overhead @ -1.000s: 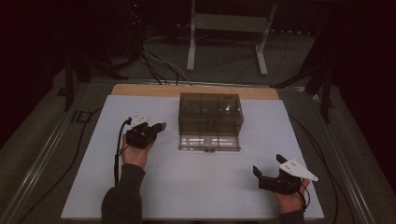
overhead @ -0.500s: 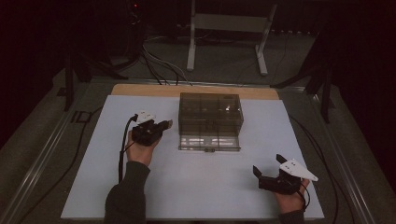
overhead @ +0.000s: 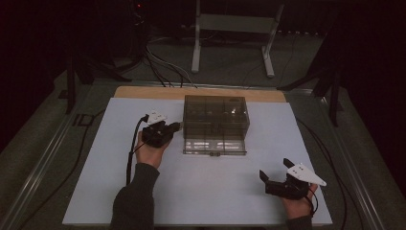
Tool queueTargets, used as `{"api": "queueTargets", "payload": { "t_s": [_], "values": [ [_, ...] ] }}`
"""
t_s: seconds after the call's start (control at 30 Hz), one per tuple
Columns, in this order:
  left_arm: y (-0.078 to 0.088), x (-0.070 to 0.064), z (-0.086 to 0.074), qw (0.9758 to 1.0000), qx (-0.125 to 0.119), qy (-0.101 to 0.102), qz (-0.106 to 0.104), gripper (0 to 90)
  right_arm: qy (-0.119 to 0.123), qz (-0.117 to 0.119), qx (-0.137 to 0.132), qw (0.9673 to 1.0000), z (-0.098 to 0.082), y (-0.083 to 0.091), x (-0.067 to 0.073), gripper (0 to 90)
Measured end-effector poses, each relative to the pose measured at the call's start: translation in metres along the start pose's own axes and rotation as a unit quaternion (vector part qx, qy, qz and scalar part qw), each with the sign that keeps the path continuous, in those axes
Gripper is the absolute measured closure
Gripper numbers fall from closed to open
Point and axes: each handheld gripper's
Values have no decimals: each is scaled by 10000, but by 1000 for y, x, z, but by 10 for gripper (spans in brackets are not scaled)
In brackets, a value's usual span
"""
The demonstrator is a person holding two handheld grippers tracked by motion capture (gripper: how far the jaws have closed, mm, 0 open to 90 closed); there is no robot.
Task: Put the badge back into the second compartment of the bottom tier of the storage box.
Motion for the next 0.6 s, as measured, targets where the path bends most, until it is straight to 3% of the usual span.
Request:
{"api": "queueTargets", "payload": {
  "t_s": [0.6],
  "values": [
    [-12, -16, 6, 9998, 51, -97, -144, 884, 4, 6, -4, 10000, 0, 0, 0, 7]
  ]
}}
Point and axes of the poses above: each handheld gripper's, and its own axes: y roughly backward along the jaws, z roughly out of its top, x roughly to its left, and after that the axes turned 11 degrees about y, right-handed
